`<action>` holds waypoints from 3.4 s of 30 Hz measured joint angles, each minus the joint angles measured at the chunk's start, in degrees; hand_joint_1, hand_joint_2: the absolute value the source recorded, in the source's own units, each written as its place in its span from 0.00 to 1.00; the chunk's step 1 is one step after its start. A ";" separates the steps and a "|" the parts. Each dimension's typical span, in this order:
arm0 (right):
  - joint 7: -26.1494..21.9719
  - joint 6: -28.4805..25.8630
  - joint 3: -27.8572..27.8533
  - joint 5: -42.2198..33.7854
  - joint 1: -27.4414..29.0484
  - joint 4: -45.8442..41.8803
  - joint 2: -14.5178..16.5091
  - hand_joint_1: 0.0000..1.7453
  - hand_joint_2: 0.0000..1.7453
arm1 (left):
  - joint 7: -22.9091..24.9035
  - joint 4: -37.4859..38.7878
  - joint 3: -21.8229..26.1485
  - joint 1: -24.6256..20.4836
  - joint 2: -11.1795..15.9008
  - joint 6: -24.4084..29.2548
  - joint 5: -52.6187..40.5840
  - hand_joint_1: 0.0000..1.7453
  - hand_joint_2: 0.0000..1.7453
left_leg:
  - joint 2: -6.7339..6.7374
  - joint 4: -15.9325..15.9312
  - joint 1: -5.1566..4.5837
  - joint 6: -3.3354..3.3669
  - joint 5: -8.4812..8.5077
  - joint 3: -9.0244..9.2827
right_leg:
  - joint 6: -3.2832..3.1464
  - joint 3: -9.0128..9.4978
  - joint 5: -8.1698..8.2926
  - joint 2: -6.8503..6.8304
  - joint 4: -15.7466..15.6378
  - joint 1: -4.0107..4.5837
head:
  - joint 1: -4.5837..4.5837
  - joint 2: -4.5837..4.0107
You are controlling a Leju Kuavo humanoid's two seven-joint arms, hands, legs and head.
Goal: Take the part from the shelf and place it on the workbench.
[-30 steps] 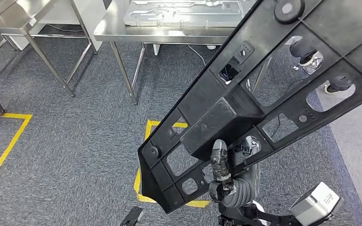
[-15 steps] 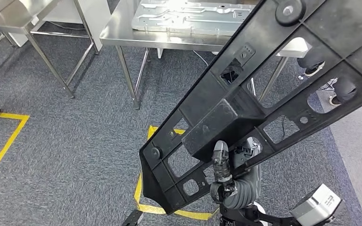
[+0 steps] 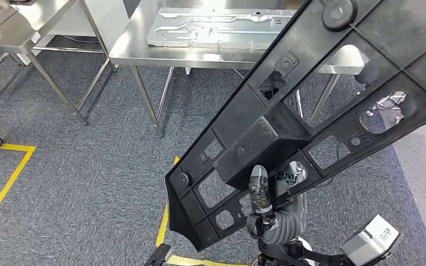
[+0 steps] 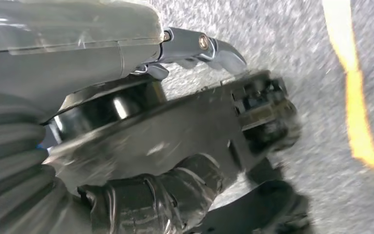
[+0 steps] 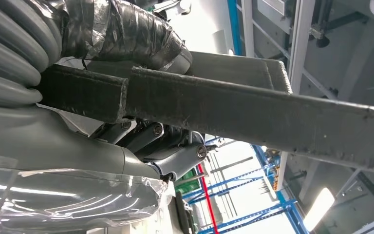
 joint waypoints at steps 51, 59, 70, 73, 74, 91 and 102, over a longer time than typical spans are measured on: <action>0.82 -0.03 0.02 -0.67 -0.44 1.34 -0.11 1.00 1.00 | 0.73 0.00 -0.42 0.35 0.07 -0.55 0.11 0.00 1.00 | -0.57 -16.15 -0.70 2.81 3.03 13.02 | 2.63 -6.29 1.53 0.27 3.63 0.21 | 1.24 0.00; 0.84 0.02 0.02 -0.83 -0.90 1.52 0.00 1.00 1.00 | 0.71 0.00 -0.58 0.00 0.03 -0.58 0.08 0.00 1.00 | -0.15 -2.89 -0.31 0.38 3.20 5.03 | 0.34 -1.65 1.72 0.24 -0.15 0.00 | 1.03 0.00; 0.91 0.03 0.02 -1.08 -1.12 1.81 0.00 1.00 1.00 | 0.71 0.00 -0.99 -0.14 0.21 -0.49 0.12 0.00 1.00 | -0.06 -15.43 -0.32 1.46 12.00 2.43 | 2.40 6.29 -4.73 0.82 0.56 0.06 | 1.13 0.01; 0.90 0.02 0.02 -1.11 -1.28 1.93 -0.01 1.00 1.00 | 0.76 0.00 -1.04 -0.08 0.21 -0.50 0.14 0.00 1.00 | -0.11 -15.84 -0.35 2.58 11.00 4.57 | 2.84 3.62 -5.61 0.63 6.68 -0.06 | 1.39 0.02; 0.89 0.02 0.02 -1.11 -1.28 1.97 -0.01 1.00 1.00 | 0.77 0.00 -1.04 -0.05 0.22 -0.50 0.14 0.00 1.00 | -0.11 -15.84 -0.43 2.84 10.52 5.07 | 2.92 1.33 -6.84 0.61 9.88 -0.05 | 1.46 0.02; 0.89 0.48 0.07 -1.20 -1.33 2.35 0.02 1.00 1.00 | 0.73 0.00 -1.20 -0.21 0.09 -0.65 0.25 0.00 1.00 | -0.16 -1.94 -0.13 -0.21 0.87 2.76 | -0.27 -0.07 0.73 0.51 -0.39 0.22 | 1.16 0.00; 3.35 0.42 0.09 1.85 -2.65 3.26 0.10 1.00 1.00 | 0.83 0.04 -1.20 -0.09 0.34 -0.17 1.04 0.00 1.00 | 0.02 -15.41 -0.46 1.58 12.71 1.79 | 2.46 6.34 -6.43 0.73 -0.36 -0.20 | 1.41 0.01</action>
